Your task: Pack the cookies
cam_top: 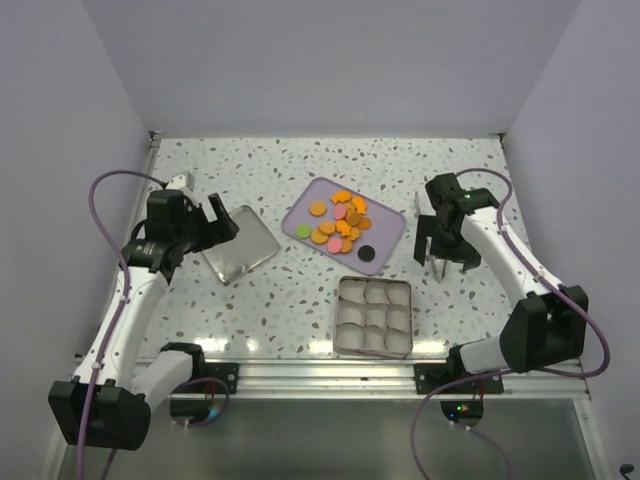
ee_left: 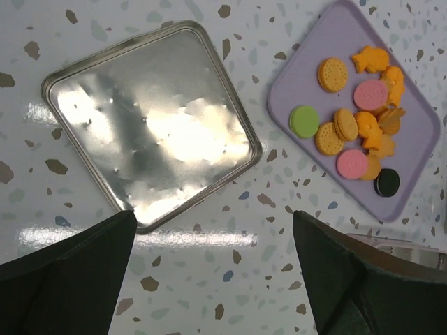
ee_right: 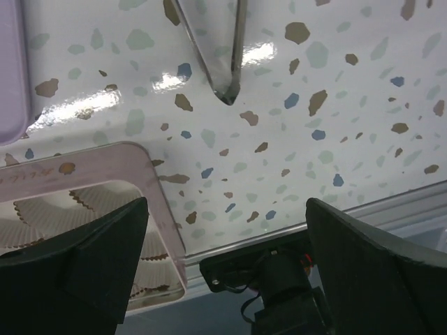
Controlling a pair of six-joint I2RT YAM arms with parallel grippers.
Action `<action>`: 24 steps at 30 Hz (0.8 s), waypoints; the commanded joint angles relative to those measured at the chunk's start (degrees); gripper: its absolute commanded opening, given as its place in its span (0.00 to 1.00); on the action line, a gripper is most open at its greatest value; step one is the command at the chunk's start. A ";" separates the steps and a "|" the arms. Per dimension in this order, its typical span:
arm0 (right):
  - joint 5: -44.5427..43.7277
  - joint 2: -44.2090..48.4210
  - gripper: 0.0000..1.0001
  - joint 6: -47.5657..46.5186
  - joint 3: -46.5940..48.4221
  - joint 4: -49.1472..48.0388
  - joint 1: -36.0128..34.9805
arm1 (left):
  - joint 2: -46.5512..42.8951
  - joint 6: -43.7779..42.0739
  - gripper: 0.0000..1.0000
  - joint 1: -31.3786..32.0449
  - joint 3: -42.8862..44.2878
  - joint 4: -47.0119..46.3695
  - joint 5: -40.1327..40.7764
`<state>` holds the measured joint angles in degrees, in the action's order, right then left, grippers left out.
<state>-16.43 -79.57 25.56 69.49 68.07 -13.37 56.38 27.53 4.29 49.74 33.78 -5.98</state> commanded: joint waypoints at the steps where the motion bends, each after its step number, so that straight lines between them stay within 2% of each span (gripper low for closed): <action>1: 3.68 -3.39 0.99 -1.48 -2.43 -7.07 0.27 | 1.53 -0.27 1.00 -0.16 6.85 4.36 1.57; 11: 9.65 -15.52 0.99 -4.29 -5.77 -18.15 7.47 | 0.13 -0.81 1.00 -0.16 4.85 5.68 3.69; 19: 13.44 -23.08 0.99 -7.10 -2.61 -23.77 9.67 | 0.31 0.42 1.00 -0.16 4.67 4.63 4.75; 24: 11.86 -28.08 0.99 -7.20 -0.15 -25.44 10.55 | 1.36 1.21 1.00 -0.16 4.84 2.79 4.48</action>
<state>-4.29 -105.10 19.42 67.09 46.87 -3.55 57.36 27.73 4.27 54.50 38.61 -1.80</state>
